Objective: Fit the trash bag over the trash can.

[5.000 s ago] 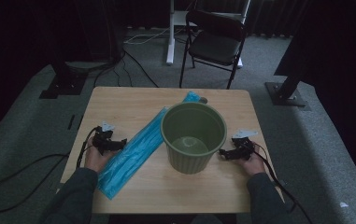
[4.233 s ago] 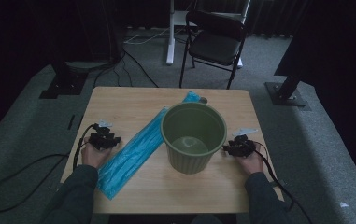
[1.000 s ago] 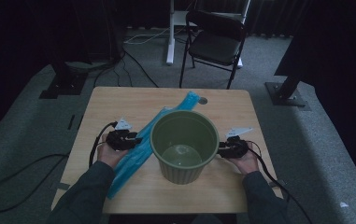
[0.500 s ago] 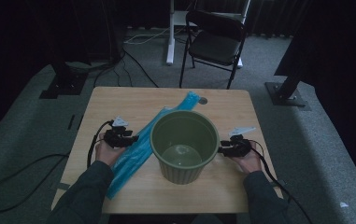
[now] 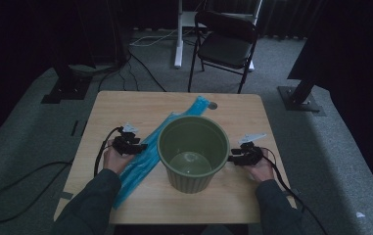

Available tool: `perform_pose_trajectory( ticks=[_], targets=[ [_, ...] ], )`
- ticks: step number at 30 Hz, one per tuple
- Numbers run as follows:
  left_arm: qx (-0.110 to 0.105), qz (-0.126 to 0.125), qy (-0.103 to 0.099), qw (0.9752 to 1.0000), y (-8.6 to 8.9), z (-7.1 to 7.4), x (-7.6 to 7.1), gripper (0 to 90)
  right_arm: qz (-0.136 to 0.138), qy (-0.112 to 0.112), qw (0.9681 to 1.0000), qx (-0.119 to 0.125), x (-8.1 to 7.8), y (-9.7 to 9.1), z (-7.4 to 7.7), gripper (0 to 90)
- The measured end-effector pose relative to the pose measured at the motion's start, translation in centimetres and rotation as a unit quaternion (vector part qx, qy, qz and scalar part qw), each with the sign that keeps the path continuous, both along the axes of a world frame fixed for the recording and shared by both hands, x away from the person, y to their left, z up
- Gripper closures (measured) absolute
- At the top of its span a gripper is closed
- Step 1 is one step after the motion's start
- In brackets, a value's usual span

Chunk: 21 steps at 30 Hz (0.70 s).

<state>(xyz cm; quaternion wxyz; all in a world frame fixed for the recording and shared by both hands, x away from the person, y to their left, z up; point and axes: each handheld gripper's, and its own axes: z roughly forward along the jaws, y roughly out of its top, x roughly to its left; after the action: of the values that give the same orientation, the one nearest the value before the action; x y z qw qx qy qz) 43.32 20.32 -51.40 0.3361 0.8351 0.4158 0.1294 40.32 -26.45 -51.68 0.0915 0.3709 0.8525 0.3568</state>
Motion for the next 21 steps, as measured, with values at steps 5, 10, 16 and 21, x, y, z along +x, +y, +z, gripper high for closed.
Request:
perform_pose_trajectory(
  ticks=[5,10,16,21],
  targets=[
    [-0.004,0.003,0.010,0.9999,-0.3,-0.5,0.6,50.2,0.001,0.003,1.0000,-0.001,0.0,0.0,-0.1,52.5],
    [-0.008,-0.002,0.018,0.9998,-0.7,-0.7,0.7,49.7,0.003,0.006,1.0000,0.000,0.0,0.0,-0.1,52.5],
    [0.012,-0.005,0.032,0.9994,-1.2,-1.3,0.9,50.4,0.006,0.007,1.0000,0.000,0.0,0.1,-0.2,52.6],
    [0.020,-0.004,0.029,0.9994,-1.3,-1.3,0.8,50.5,0.006,0.009,0.9999,-0.001,0.1,0.1,-0.2,52.6]
  ],
)
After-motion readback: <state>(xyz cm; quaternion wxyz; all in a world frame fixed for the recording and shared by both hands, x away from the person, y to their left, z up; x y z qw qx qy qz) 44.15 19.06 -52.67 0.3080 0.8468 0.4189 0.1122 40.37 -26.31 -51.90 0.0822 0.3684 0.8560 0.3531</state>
